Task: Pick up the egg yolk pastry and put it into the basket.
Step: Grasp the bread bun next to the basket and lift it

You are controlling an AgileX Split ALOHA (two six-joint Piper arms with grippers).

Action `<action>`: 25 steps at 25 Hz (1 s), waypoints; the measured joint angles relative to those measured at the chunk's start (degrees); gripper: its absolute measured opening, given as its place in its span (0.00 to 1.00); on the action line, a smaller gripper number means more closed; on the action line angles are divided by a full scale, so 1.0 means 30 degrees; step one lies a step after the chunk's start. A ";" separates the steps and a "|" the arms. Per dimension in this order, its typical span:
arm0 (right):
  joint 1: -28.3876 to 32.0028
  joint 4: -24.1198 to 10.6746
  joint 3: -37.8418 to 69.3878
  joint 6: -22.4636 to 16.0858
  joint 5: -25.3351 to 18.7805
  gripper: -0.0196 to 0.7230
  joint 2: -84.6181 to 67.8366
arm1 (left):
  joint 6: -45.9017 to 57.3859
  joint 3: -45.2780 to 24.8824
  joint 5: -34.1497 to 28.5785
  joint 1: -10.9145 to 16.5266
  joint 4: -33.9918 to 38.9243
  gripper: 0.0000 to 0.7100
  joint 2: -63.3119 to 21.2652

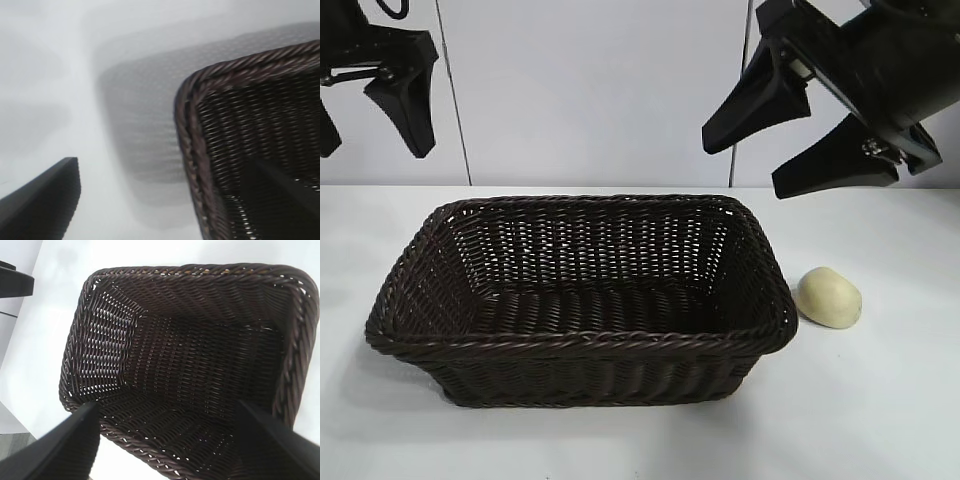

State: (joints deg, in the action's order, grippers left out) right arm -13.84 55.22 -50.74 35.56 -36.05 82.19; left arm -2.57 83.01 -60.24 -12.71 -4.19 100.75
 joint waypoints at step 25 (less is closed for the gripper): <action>0.0000 0.0000 0.0000 0.0000 0.0005 0.75 0.0000 | 0.0426 0.0021 -0.3282 0.3869 0.1398 0.89 -0.0508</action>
State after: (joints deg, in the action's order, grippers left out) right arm -13.84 55.22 -50.74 35.56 -36.03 82.19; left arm -1.29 83.08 -70.09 -1.11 0.00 99.23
